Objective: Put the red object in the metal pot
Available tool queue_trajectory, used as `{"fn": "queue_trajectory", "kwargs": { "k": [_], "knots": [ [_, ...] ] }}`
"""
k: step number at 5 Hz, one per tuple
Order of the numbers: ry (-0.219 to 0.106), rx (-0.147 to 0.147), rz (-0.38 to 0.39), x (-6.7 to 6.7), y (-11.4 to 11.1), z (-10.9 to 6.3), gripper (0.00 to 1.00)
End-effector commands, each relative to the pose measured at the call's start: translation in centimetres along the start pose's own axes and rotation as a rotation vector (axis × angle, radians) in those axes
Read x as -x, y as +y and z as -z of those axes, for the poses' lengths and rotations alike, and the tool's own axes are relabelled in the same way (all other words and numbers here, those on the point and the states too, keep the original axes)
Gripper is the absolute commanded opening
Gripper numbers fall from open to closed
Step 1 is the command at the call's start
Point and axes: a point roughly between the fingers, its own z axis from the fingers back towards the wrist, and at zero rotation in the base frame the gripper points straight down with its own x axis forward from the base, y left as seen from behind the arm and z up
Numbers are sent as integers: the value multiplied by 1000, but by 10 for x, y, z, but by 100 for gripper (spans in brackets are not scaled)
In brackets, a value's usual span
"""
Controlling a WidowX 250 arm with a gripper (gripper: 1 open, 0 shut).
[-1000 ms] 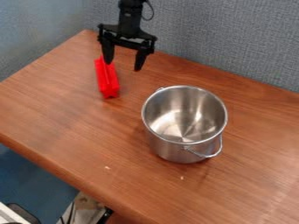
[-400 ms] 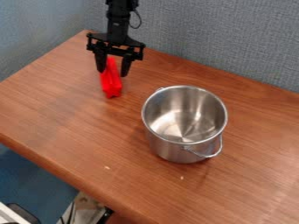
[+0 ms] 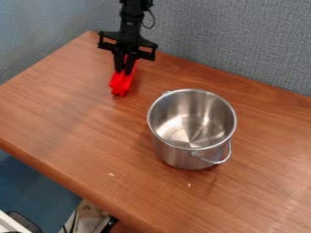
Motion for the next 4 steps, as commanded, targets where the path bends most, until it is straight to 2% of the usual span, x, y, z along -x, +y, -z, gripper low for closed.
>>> {"fn": "queue_trajectory", "kwargs": {
  "k": [1, 2, 3, 4],
  "knots": [
    [0, 25, -95, 1, -13, -32, 0],
    [42, 49, -194, 7, -21, -49, 0],
    [23, 68, -158, 28, -18, -66, 0],
    [10, 68, -122, 47, -14, -74, 0]
  ]
}}
